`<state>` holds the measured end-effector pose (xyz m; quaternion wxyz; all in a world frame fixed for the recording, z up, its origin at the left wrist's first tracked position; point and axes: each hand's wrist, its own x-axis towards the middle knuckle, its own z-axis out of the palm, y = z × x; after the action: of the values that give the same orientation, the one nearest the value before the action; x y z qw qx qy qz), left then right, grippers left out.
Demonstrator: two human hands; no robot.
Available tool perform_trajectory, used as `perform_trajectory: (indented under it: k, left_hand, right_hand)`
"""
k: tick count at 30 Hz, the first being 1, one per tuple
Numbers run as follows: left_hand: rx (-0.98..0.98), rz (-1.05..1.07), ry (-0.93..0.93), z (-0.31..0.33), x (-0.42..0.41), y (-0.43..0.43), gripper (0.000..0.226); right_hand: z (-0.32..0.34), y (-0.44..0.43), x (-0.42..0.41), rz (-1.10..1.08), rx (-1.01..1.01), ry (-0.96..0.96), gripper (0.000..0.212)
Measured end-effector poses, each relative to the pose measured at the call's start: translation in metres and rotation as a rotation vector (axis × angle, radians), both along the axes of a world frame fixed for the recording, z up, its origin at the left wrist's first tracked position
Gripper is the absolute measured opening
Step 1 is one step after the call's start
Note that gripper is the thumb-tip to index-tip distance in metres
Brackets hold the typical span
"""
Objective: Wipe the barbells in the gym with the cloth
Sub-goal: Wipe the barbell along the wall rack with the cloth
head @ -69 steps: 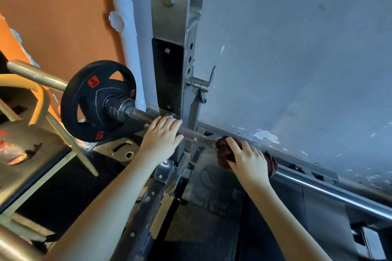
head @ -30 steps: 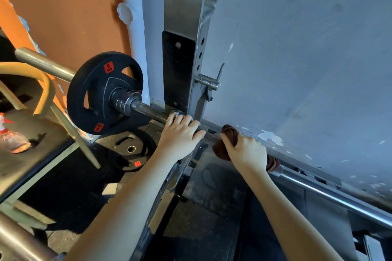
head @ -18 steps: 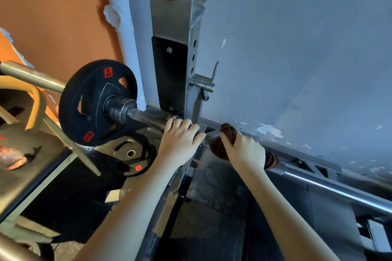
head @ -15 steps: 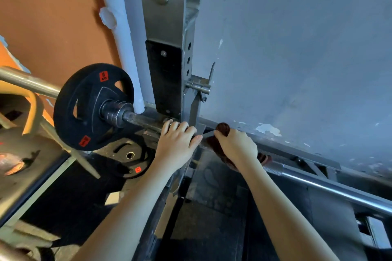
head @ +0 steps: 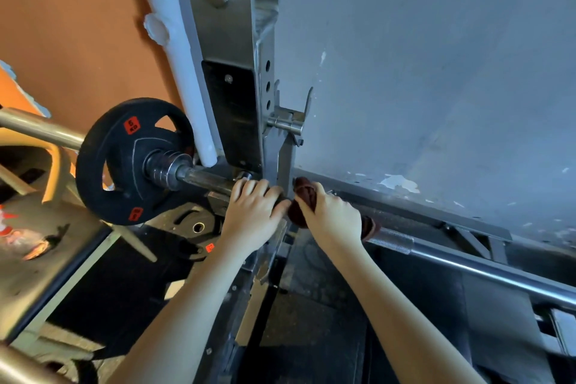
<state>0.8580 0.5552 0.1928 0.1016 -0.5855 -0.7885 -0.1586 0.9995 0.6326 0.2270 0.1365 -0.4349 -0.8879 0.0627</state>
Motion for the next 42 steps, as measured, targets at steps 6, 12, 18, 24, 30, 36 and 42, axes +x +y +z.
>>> perform_trajectory:
  k: [6, 12, 18, 24, 30, 36, 42]
  left_hand:
    - [-0.013, -0.017, 0.013, -0.002, -0.001, -0.005, 0.044]
    - [-0.032, 0.015, 0.024, -0.002, 0.001, -0.006, 0.042]
    - [-0.022, -0.037, 0.203, 0.006, 0.008, -0.010, 0.015]
    - [-0.069, 0.060, 0.054, 0.002, 0.007, -0.007, 0.046]
    - [-0.035, 0.033, 0.051, -0.004, 0.005, -0.007, 0.045]
    - [0.090, 0.056, 0.009, -0.007, 0.006, -0.003, 0.040]
    - [0.058, 0.023, 0.016, -0.004, 0.007, -0.004, 0.046]
  right_hand:
    - [-0.034, 0.002, 0.066, -0.018, 0.356, 0.087, 0.056]
    - [-0.018, 0.003, 0.030, 0.071, 0.219, -0.001, 0.050]
    - [-0.026, 0.009, 0.089, 0.046, 0.263, -0.018, 0.063]
    - [-0.006, 0.004, 0.027, 0.137, 0.146, -0.063, 0.053]
    - [-0.023, 0.001, 0.067, 0.090, 0.256, 0.008, 0.060]
    - [0.004, 0.003, 0.043, -0.107, 0.120, -0.053, 0.045]
    - [0.001, 0.001, 0.029, -0.236, -0.008, 0.007, 0.041]
